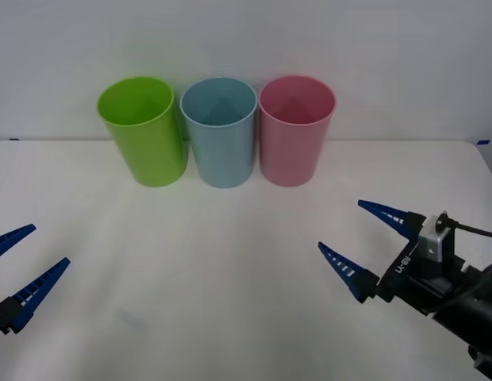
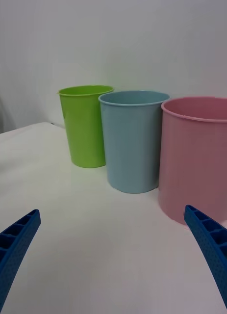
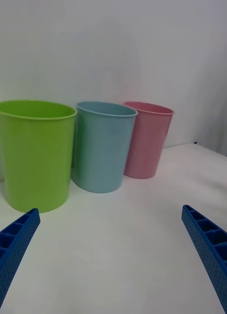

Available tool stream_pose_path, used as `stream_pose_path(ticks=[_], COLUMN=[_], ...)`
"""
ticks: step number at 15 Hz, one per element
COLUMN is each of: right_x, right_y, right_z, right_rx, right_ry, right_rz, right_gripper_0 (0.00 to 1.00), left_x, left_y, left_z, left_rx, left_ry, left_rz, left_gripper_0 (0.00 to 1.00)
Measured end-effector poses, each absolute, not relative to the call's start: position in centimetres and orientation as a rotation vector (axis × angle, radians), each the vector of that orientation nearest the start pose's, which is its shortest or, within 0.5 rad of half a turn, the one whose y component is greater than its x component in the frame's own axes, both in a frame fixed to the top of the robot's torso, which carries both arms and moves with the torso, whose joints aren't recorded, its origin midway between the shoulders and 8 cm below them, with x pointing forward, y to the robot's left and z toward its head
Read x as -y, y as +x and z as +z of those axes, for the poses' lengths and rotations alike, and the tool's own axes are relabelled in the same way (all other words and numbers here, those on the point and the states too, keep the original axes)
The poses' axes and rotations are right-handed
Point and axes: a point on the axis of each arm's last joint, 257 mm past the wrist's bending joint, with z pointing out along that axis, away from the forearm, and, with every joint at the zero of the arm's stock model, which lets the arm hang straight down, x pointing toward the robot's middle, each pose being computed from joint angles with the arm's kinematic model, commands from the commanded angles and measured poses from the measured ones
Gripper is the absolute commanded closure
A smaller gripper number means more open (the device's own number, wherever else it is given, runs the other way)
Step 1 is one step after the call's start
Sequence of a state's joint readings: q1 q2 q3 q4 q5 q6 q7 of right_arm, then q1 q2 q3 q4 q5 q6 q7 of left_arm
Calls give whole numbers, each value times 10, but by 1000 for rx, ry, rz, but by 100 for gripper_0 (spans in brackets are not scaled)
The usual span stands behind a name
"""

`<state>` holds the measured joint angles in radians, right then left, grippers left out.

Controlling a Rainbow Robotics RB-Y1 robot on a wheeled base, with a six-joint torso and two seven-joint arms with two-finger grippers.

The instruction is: Grasp the object on the table and drop it into the matching bin: aluminum can to the light blue bin, PET bottle to the pink bin.

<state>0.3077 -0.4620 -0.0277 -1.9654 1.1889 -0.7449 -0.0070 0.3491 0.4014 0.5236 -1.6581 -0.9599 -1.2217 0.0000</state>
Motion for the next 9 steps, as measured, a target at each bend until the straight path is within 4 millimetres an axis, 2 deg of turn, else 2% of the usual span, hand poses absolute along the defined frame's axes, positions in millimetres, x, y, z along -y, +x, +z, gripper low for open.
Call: stream_pose_path(ticks=[5, 9], right_x=[193, 222], right_y=[361, 344], right_z=[-180, -197], right_rx=[-1460, -1491], right_ry=[-733, -782], right_rz=[521, 523], right_gripper_0=[0, 0], left_x=[-330, -330], left_y=[342, 342], left_z=[-169, -169], left_rx=[-1441, -1441], left_ry=[465, 465], left_rz=[-567, -567], left_gripper_0=[0, 0])
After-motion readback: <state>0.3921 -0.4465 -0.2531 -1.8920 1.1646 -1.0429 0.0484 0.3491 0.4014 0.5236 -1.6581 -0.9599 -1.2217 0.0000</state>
